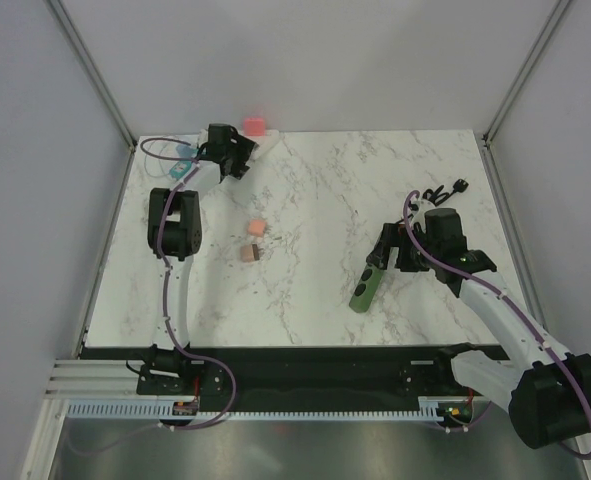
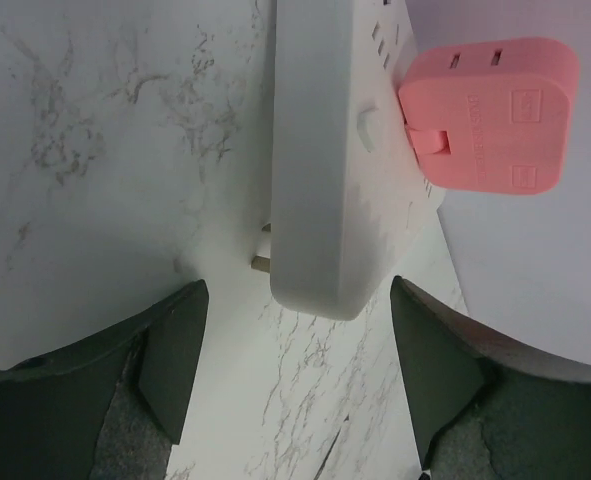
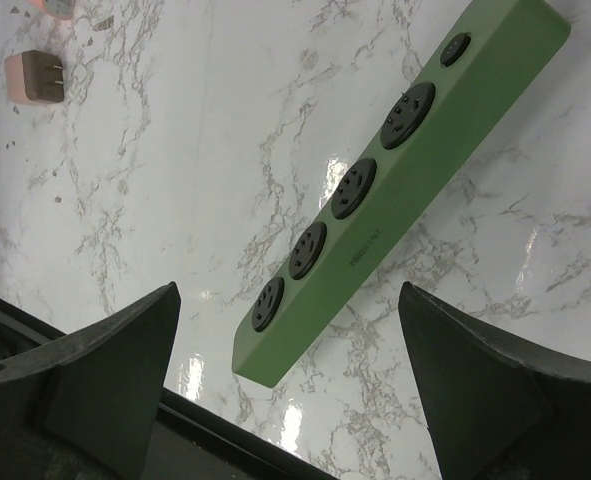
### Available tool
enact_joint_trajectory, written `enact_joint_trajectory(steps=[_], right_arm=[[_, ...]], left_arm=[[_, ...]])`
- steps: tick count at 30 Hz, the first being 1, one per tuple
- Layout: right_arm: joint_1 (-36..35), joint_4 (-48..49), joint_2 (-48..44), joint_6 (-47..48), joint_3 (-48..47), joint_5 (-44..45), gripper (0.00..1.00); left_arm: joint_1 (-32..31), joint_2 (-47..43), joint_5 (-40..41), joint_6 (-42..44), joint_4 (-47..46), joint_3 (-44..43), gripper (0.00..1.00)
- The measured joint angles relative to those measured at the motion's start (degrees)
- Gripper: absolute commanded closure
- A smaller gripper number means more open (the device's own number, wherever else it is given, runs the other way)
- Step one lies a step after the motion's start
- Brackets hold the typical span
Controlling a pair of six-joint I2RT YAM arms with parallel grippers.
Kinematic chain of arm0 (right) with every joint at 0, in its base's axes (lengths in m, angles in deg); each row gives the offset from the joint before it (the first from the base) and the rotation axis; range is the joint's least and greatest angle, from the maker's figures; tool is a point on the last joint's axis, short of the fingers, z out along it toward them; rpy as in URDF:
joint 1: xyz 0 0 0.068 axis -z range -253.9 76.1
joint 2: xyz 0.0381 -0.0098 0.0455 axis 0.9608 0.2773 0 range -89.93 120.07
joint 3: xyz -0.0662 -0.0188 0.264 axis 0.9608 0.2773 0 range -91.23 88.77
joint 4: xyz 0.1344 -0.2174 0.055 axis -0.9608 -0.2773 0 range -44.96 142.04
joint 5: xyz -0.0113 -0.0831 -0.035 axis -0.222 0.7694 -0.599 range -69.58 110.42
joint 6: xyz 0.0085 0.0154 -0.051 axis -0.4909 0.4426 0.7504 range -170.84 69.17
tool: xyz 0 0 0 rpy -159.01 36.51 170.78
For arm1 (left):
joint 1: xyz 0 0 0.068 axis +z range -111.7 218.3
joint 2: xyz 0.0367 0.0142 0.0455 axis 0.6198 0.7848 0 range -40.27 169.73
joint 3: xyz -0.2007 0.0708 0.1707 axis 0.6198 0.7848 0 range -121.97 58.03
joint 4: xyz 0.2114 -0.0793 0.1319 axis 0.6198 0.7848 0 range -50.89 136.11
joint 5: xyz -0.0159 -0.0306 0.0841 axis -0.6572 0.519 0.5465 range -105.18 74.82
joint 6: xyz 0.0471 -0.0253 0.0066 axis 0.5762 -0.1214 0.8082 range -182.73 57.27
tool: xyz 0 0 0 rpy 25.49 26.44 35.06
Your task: Pull the plug off the socket
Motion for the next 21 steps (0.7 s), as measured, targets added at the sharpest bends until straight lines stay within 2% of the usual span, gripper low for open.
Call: enact_joint_trajectory(steps=[3, 7, 9, 10, 12, 13, 15, 16, 18, 21], right_arm=[[0.0, 0.0, 0.2, 0.1, 0.0, 0.0, 0.02], [0.3, 0.0, 0.4, 0.2, 0.0, 0.0, 0.02], [0.3, 0.0, 0.4, 0.2, 0.0, 0.0, 0.02], [0.3, 0.0, 0.4, 0.2, 0.0, 0.0, 0.02], [0.3, 0.0, 0.4, 0.2, 0.0, 0.0, 0.02], [0.3, 0.1, 0.4, 0.2, 0.0, 0.0, 0.02], [0.3, 0.0, 0.4, 0.2, 0.0, 0.0, 0.02], [0.3, 0.1, 0.4, 0.2, 0.0, 0.0, 0.02], [0.3, 0.0, 0.4, 0.2, 0.0, 0.0, 0.02], [0.3, 0.1, 0.7, 0.2, 0.0, 0.2, 0.02]], left_arm=[[0.1, 0.5, 0.5, -3.0, -0.7, -0.2, 0.21], [0.1, 2.0, 1.0, -6.3, -1.6, -1.8, 0.28], [0.1, 2.5, 1.8, -7.7, -2.1, -2.0, 0.36], [0.1, 2.9, 2.1, -8.4, -2.3, -2.2, 0.47], [0.1, 3.8, 1.9, -9.9, -3.9, -3.1, 0.55], [0.1, 4.2, 1.9, -10.1, -4.1, -3.8, 0.65], [0.1, 5.5, 1.5, -10.8, -4.9, -5.7, 0.78], [0.1, 5.9, 1.4, -10.9, -5.5, -6.4, 0.88], [0.1, 5.8, 0.7, -10.7, -6.0, -6.3, 0.96], [0.1, 3.0, -0.3, -9.4, -9.5, -0.4, 0.98]])
